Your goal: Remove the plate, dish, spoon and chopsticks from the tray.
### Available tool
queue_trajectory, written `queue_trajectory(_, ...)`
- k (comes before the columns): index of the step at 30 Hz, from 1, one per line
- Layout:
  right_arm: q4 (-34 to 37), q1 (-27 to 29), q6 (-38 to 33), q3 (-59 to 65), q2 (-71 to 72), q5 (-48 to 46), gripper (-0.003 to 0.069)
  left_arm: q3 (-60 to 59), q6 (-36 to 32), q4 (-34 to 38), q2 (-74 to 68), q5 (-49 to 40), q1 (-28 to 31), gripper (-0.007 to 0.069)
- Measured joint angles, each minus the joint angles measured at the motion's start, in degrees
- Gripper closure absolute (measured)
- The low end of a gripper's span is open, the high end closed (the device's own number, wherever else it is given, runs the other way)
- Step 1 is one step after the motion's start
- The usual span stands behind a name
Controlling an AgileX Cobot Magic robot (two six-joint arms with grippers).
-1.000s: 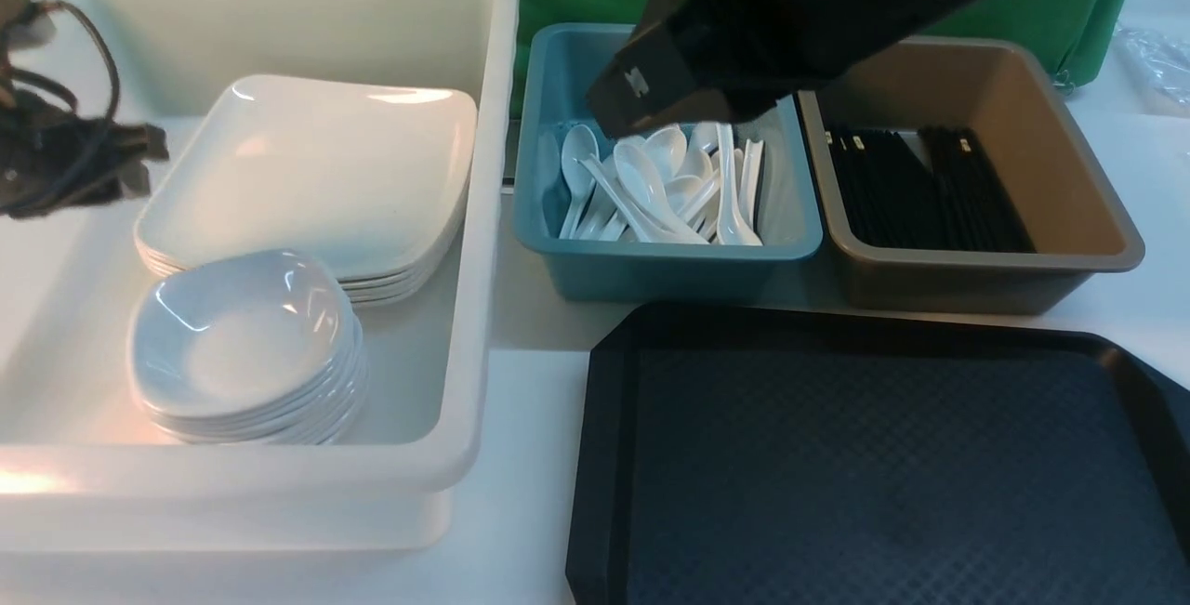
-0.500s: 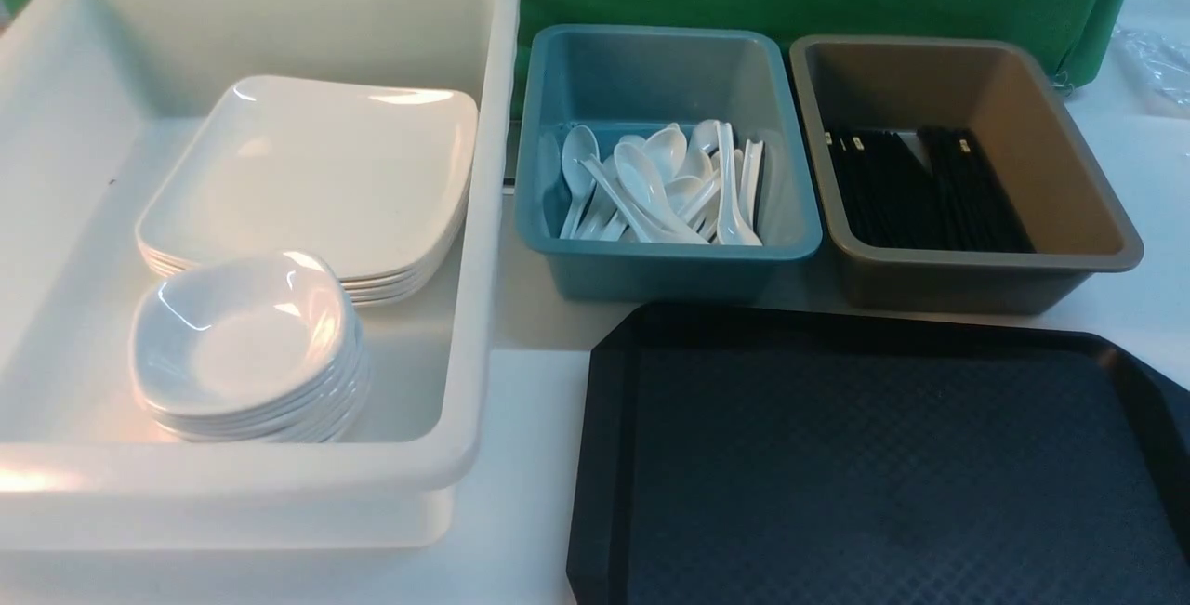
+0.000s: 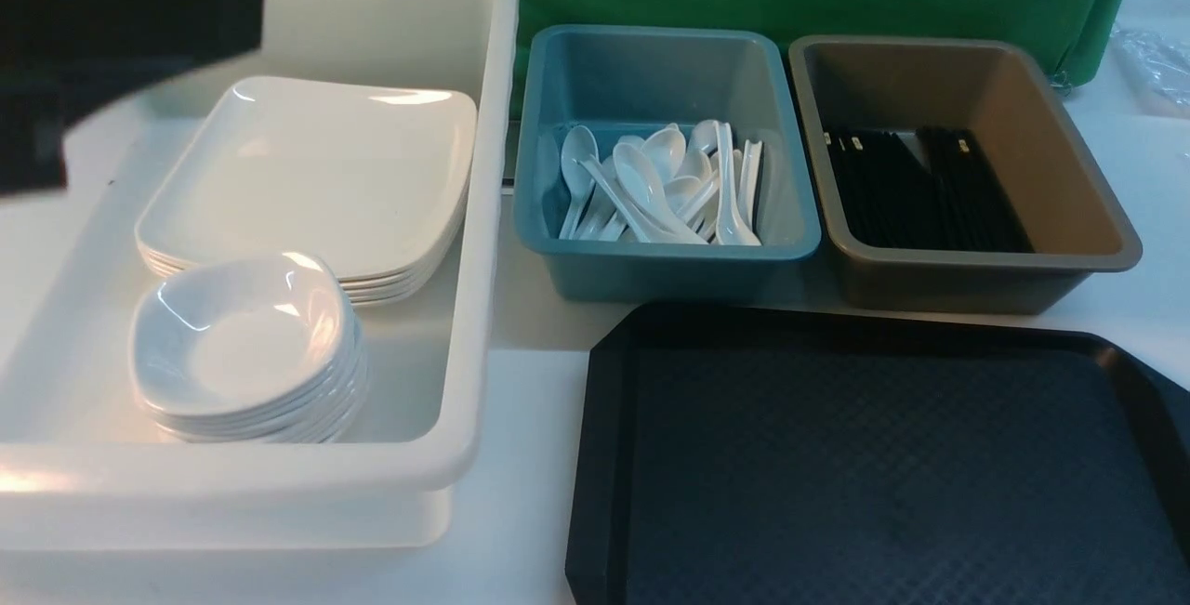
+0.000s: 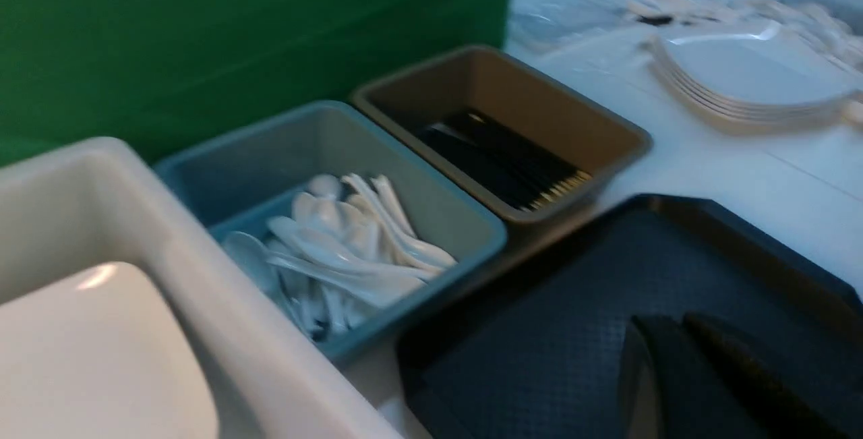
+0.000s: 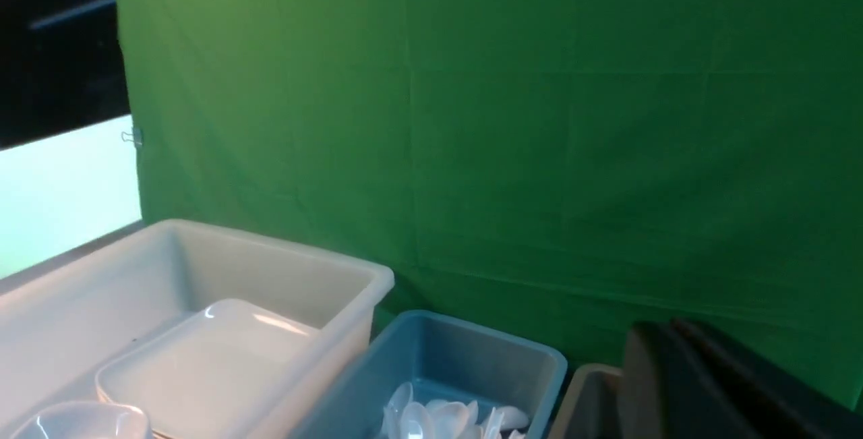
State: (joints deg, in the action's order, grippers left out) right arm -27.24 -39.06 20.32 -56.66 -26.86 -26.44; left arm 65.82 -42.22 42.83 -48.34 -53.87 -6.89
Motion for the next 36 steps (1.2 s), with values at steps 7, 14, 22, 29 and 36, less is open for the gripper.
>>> queue_trajectory(7,-3.0,0.0,1.2,15.4,12.2,7.3,0.0635,-14.0,4.7,-3.4,13.0,1.9,-1.0,0.062)
queue_trajectory(14,-3.4,0.0,2.7,18.7,14.1,7.7,0.0632,-33.3,14.4,-4.7,31.6,12.1,-1.1,0.0617)
queue_trajectory(22,-3.5,0.0,2.8,18.7,14.2,7.8,0.0616,-39.8,17.9,-4.9,38.8,19.3,-1.1,0.0612)
queue_trajectory(29,-3.6,0.0,2.8,18.7,14.2,7.8,0.0598,-39.8,18.0,-5.0,38.8,19.6,-1.1,0.061)
queue_trajectory(36,-3.6,0.0,2.8,18.7,14.2,7.8,0.0587,-39.8,17.9,-5.2,38.8,19.6,-1.1,0.061)
